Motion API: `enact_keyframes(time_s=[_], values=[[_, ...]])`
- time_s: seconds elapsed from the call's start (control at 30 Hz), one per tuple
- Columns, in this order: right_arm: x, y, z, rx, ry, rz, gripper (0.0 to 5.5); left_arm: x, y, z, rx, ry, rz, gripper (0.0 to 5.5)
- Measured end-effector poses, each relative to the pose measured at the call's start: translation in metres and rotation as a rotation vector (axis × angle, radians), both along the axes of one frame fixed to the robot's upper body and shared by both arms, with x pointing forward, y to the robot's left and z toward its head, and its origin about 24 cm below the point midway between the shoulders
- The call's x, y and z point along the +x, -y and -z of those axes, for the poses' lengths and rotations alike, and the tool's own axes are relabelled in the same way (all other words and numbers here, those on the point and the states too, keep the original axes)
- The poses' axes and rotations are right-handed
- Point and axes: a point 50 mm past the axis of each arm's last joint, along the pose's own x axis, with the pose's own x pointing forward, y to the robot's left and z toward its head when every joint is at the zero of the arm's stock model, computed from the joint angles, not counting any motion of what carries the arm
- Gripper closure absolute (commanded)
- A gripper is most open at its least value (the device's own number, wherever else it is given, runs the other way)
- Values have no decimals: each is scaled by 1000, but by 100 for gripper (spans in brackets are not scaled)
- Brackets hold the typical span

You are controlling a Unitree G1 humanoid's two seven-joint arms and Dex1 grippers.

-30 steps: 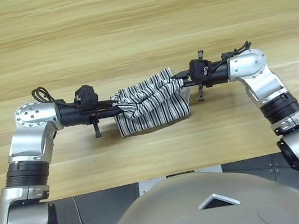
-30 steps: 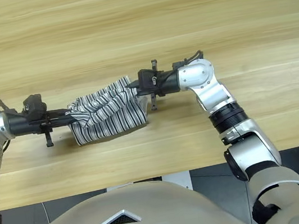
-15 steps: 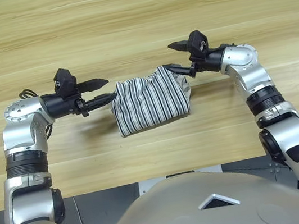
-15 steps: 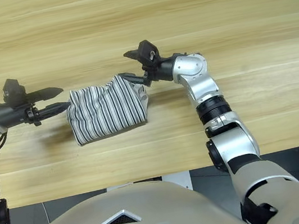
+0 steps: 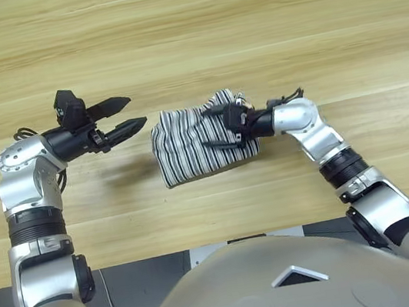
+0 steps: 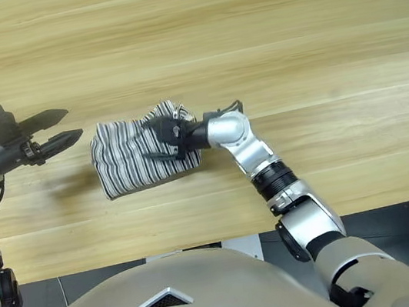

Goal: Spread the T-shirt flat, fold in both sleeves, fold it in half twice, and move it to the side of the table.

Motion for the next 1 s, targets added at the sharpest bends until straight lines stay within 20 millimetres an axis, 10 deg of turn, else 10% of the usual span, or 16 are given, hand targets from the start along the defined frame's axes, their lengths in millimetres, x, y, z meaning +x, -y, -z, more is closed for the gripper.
enact_keyframes(time_s=[0.27,0.4,0.53,0.63,0.87,1.0], values=[[30,5,5,-126,211,141,220,4,2,15,-86,150,-333,217],[52,118,7,-215,236,579,220,16,7,34,-93,221,-690,217],[30,234,11,-291,236,1098,220,34,13,42,-151,241,-941,217],[12,276,16,-338,288,1430,220,45,15,45,-124,255,-1053,217],[-16,303,15,-373,501,1736,220,53,31,46,-134,318,-1123,217],[-21,300,-18,-303,904,1758,220,55,56,53,-83,342,-1067,217]])
